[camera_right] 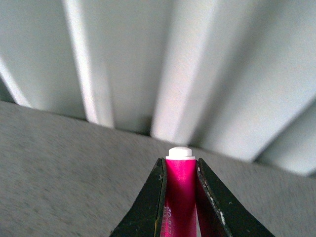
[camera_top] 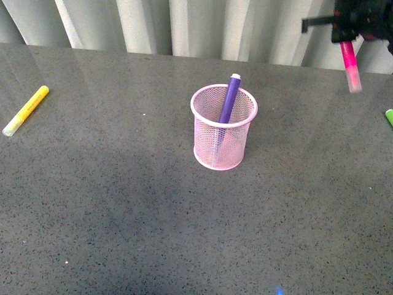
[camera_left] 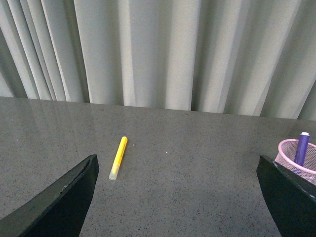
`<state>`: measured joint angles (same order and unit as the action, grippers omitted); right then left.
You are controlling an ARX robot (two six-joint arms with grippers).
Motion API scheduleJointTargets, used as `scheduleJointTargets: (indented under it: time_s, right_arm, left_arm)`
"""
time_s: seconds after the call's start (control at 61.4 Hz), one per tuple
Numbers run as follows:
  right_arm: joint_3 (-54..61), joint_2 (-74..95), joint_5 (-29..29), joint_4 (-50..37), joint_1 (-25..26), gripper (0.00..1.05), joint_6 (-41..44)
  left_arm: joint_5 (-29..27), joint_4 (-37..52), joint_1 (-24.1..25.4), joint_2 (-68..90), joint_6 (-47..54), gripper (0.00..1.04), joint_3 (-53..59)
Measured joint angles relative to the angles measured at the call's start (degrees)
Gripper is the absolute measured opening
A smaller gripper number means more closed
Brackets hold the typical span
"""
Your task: Insert purple and pink pens into pink cup
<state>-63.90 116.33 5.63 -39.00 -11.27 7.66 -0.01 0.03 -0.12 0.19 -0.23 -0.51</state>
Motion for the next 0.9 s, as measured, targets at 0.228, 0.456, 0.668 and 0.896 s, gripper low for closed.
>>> scheduleJointTargets:
  time_s: [0.228, 0.456, 0.668, 0.896]
  right_arm:
    - [0.5, -0.55, -1.68, -14.23, -12.28, 0.12, 9.05]
    - [4.83, 0.72, -2.16, -25.03, -18.56, 0.12, 8.55]
    - [8.11, 3.19, -1.16, -29.97, -20.57, 0.12, 6.78]
    - [9.55, 5.4, -1.57, -32.3, -20.39, 0.12, 4.9]
  left_arm:
    - [0.0, 0.0, 0.0, 0.0, 0.0, 0.98, 0.0]
    - [0.0, 0.0, 0.0, 0.0, 0.0, 0.98, 0.0]
    - [0.0, 0.0, 0.0, 0.0, 0.0, 0.98, 0.0]
    - [0.0, 0.0, 0.0, 0.0, 0.0, 0.98, 0.0]
